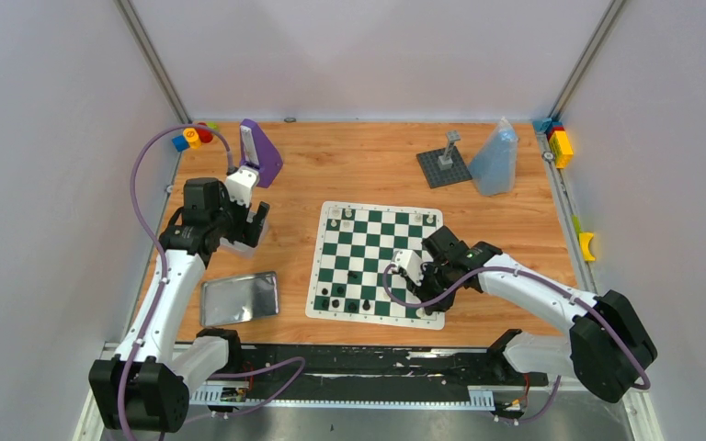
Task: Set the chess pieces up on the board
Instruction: Place the chess piece on the chessboard.
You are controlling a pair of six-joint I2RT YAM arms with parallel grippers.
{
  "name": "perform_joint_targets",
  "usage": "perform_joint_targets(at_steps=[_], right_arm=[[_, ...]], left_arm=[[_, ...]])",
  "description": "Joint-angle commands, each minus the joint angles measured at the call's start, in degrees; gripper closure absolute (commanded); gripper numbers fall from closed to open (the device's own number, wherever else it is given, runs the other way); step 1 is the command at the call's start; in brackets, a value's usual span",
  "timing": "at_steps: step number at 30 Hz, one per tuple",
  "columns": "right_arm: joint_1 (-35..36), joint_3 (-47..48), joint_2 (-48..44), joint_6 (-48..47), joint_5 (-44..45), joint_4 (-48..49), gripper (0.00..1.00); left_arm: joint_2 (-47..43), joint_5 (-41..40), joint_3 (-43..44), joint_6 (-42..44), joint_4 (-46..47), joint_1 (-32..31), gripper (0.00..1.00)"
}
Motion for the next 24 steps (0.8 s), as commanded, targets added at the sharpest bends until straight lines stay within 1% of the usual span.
perform_joint_targets(at_steps=[1,3,5,6,7,9,12,16,24], right_arm=[[0.3,0.0,-1.3,-0.9,-0.9,1.0,0.96],[0.3,0.0,-1.1,-0.7,-0.9,1.0,0.93],[0.3,0.0,-0.9,-0.7,-0.9,1.2,0.87],[0.3,0.0,-0.8,-0.6,-0.9,1.2,0.83],[0.3,0.0,-0.7,-0.6,-0.8,1.3,0.77],[0.3,0.0,-0.6,-0.5,-0.7,1.2,0.67],[0.3,0.2,-1.0,-0.3,-0.6,1.3,0.57],[0.3,1.2,-2.0,0.0,-0.5,1.0,0.52],[0.4,4.2,-3.1,-0.3,-3.9,-1.1,0.50]], left_arm=[[-0.2,0.2,0.1,0.8,1.3,0.6,0.00],[-0.2,0.2,0.1,0.7,1.3,0.6,0.00],[-0.2,0.2,0.1,0.8,1.3,0.6,0.00],[-0.3,0.2,0.1,0.8,1.3,0.6,0.00],[-0.2,0.2,0.1,0.8,1.2,0.6,0.00],[-0.3,0.2,0.0,0.8,1.2,0.6,0.00],[-0.3,0.3,0.0,0.8,1.2,0.6,0.00],[-0.2,0.3,0.0,0.9,1.3,0.6,0.00],[-0.2,0.3,-0.1,0.9,1.4,0.6,0.00]])
